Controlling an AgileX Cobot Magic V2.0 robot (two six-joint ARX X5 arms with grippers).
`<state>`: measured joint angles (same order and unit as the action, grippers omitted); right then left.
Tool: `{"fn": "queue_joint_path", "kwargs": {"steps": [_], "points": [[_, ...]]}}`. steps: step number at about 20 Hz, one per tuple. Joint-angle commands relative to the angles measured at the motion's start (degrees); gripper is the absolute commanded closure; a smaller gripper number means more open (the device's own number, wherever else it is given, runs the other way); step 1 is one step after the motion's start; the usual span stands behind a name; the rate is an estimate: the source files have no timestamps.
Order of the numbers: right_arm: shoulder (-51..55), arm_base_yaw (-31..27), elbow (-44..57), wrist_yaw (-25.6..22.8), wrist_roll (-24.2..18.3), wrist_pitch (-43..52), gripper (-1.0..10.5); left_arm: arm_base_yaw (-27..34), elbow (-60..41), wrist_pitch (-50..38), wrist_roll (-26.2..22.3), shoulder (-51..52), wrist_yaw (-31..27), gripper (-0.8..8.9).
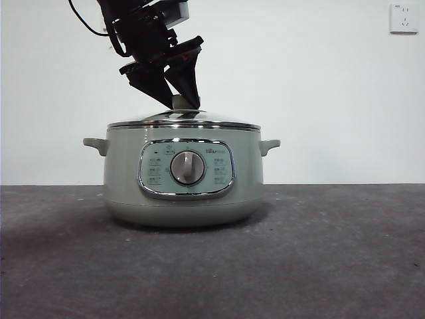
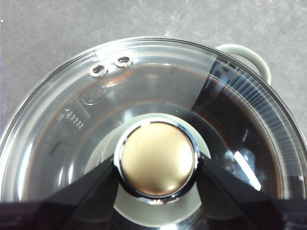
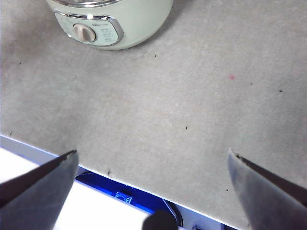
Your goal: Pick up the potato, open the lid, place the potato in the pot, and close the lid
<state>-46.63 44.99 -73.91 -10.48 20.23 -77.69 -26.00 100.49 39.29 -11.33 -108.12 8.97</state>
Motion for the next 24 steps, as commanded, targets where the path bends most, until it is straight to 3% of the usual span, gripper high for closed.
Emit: {"fn": "queue_joint_path", "kwargs": {"steps": [1, 2, 4, 5, 14, 19, 22, 24], "points": [[0.04, 0.04, 0.59, -0.33, 0.57, -1.44, 2.6, -0.20, -1.09, 1.33, -2.32, -2.58, 0.44, 6.51], [0.04, 0.04, 0.59, -0.48, 0.57, -1.44, 2.6, -0.20, -1.09, 1.42, -2.19, -2.58, 0.46, 5.00], [0.04, 0.04, 0.59, -0.50, 0.57, -1.42, 2.6, -0.20, -1.05, 1.60, -2.23, -2.34, 0.42, 0.73], [0.04, 0.04, 0.59, -0.50, 0.57, -1.44, 2.6, -0.20, -0.79, 2.10, -2.21, -2.12, 0.35, -0.51], [0.04, 0.04, 0.59, -0.48, 0.59, -1.44, 2.6, -0.63, 13.20, 16.63, -1.77, 1.64, 0.04, -0.65], [0.00, 0.04, 0.59, -1.97, 0.68, -1.42, 2.6, -0.63, 13.62, 28.87, 0.46, 8.15, 0.44, -0.64], [-0.09, 0.04, 0.59, -1.97, 0.63, -1.42, 2.6, -0.85, 13.62, 35.47, -0.74, 11.41, 0.44, -0.64], [-0.09, 0.04, 0.59, -1.97, 0.63, -1.42, 2.6, -0.85, 13.57, 36.30, -0.52, 13.35, 0.52, -0.64]]}}
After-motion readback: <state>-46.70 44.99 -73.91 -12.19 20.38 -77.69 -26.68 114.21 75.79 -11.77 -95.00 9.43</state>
